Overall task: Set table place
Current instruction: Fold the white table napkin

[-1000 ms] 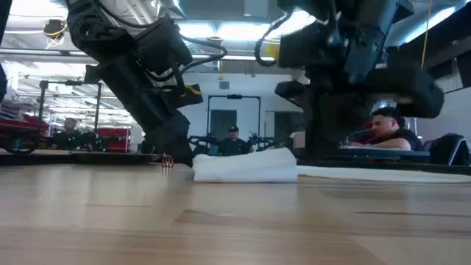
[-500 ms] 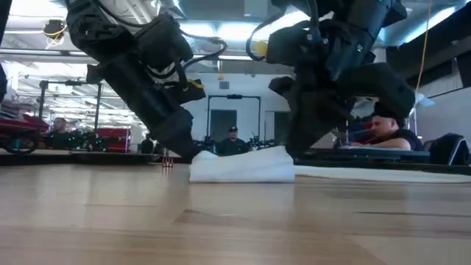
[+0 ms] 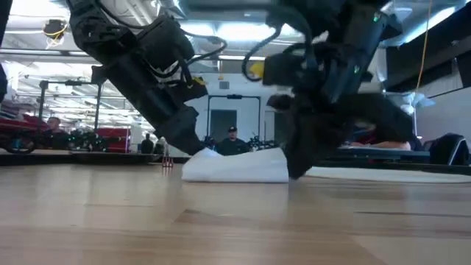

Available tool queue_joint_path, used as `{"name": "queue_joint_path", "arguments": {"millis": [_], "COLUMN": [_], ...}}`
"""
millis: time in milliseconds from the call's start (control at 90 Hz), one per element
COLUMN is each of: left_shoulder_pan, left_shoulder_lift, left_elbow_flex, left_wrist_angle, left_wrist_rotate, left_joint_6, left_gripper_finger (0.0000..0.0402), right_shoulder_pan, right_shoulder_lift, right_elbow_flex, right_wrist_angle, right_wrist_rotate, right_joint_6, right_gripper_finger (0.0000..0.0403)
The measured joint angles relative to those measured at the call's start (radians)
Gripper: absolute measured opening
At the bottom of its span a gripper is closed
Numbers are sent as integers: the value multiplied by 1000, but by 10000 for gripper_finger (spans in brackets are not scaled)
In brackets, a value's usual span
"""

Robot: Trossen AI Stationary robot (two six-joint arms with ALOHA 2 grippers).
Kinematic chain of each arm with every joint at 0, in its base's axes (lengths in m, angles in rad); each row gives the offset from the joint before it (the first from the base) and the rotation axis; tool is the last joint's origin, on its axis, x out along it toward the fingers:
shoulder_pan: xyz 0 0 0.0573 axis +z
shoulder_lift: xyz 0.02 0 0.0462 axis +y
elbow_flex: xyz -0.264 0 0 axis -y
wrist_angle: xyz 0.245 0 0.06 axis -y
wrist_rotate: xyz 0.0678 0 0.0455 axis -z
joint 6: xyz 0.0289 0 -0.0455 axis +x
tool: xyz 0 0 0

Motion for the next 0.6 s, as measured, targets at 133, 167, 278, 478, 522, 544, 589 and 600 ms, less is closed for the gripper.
{"name": "queue_joint_path", "arguments": {"millis": [133, 167, 278, 478, 522, 544, 589, 600], "left_shoulder_pan": [0, 0, -1, -1, -1, -1, -1, -2], "left_shoulder_lift": [0, 0, 0, 0, 0, 0, 0, 0], "left_elbow_flex": [0, 0, 0, 0, 0, 0, 0, 0], "left_wrist_angle": [-2, -4, -9, -18, -23, -26, -29, -29], "left_wrist_rotate": [5, 6, 6, 6, 6, 6, 6, 6], "left_joint_6": [-2, -3, -10, -17, -18, -18, -20, -22], "left_gripper_finger": [0, 0, 0, 0, 0, 0, 0, 0], "right_shoulder_pan": [1, 2, 10, 15, 23, 28, 38, 41], "right_shoulder_lift": [15, 15, 9, 5, 5, 5, 5, 5], "right_elbow_flex": [1, 2, 2, 0, 0, 0, 0, 0], "right_wrist_angle": [23, 20, 6, -3, -5, -5, -5, -5], "right_wrist_rotate": [16, 31, 66, 104, 124, 142, 186, 195], "right_joint_6": [6, 13, 32, 63, 84, 94, 114, 118], "right_gripper_finger": [0, 0, 0, 0, 0, 0, 0, 0]}}
